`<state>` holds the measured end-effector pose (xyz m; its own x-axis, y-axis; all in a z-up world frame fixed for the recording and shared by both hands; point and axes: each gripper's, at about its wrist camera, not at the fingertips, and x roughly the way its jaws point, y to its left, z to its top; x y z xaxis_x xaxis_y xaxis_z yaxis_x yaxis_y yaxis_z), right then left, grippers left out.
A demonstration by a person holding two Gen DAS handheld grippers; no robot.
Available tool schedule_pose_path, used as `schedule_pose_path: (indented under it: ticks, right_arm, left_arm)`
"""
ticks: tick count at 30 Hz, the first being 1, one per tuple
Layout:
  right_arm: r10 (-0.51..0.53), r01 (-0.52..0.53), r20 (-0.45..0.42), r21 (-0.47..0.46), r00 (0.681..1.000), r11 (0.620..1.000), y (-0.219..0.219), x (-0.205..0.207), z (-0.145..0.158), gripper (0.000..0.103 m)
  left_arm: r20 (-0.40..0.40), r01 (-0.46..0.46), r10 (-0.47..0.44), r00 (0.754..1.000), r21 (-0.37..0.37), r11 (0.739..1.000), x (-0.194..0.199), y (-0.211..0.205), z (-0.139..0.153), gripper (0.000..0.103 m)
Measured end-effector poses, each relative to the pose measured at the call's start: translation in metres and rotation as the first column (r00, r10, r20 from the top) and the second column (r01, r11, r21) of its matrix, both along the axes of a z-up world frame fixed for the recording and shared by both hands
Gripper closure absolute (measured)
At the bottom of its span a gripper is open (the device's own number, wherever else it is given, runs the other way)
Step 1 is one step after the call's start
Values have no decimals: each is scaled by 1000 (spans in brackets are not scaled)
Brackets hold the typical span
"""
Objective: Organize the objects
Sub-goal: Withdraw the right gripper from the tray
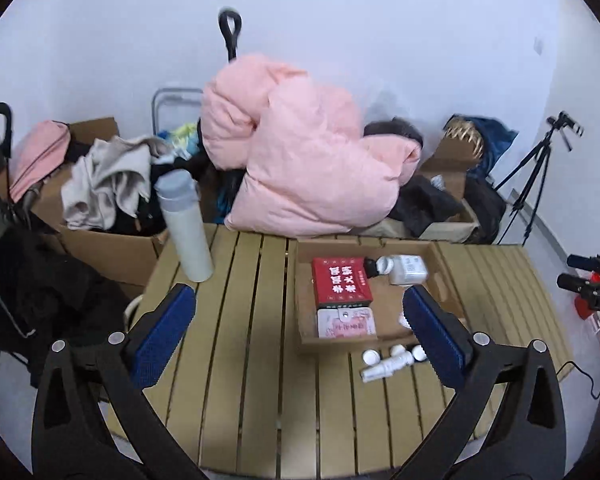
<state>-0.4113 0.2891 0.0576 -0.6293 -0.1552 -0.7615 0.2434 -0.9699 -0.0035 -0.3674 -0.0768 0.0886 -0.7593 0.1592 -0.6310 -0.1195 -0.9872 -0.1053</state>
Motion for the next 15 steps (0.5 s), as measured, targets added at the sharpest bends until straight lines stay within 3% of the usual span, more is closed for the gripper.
schedule_pose_path:
  ticks: [4,7,15]
  right_arm:
    - [24,-24,-46,20,999,1000,9,64,30,17]
    - [44,-41,-82,44,996,998,14,110,48,17]
    - [64,-54,-170,63,983,997,41,228,86,17]
  left_arm:
    - [-16,21,-21,1000,9,1000,54,-11,28,0]
    - [-69,15,-17,997,-28,1000,100,-27,41,0]
    - [-56,-29,25,998,-73,997,195,-70,57,0]
